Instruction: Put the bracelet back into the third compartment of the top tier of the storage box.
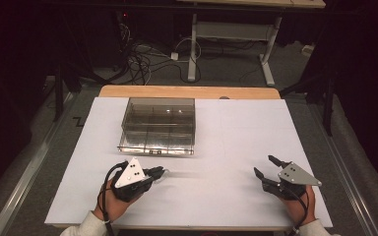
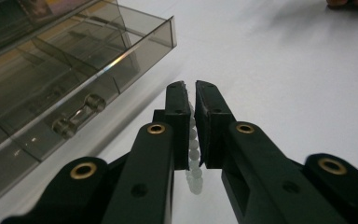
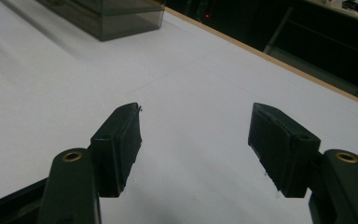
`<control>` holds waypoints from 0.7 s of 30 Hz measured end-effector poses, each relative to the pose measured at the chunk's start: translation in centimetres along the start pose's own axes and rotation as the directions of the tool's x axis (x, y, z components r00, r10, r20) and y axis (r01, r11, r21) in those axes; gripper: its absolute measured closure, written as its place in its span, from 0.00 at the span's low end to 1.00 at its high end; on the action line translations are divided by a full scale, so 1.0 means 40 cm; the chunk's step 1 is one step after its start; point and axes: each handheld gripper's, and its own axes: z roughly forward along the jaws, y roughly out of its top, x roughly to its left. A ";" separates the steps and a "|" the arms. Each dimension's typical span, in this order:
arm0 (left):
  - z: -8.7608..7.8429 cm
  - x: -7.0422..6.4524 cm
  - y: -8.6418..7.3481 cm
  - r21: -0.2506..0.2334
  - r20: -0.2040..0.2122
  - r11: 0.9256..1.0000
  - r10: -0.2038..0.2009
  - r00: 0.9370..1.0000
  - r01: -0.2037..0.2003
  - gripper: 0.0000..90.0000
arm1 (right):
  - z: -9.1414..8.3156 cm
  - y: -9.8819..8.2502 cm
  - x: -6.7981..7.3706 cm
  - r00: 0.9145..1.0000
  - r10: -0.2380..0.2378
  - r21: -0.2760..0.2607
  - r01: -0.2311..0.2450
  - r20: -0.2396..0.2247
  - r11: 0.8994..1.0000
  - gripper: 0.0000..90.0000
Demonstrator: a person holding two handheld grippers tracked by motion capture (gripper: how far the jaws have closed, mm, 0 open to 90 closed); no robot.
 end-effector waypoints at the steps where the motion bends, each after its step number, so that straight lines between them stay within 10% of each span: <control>1: -0.001 -0.001 0.005 -0.004 -0.003 1.000 0.005 1.000 -0.005 0.91 | -0.001 -0.001 0.003 1.000 -0.012 0.000 0.012 -0.003 1.000 0.38; 21: -0.022 0.017 0.104 -0.103 -0.035 0.993 0.052 0.998 -0.055 0.91 | -0.002 0.001 0.009 1.000 -0.010 0.002 0.010 -0.005 1.000 0.37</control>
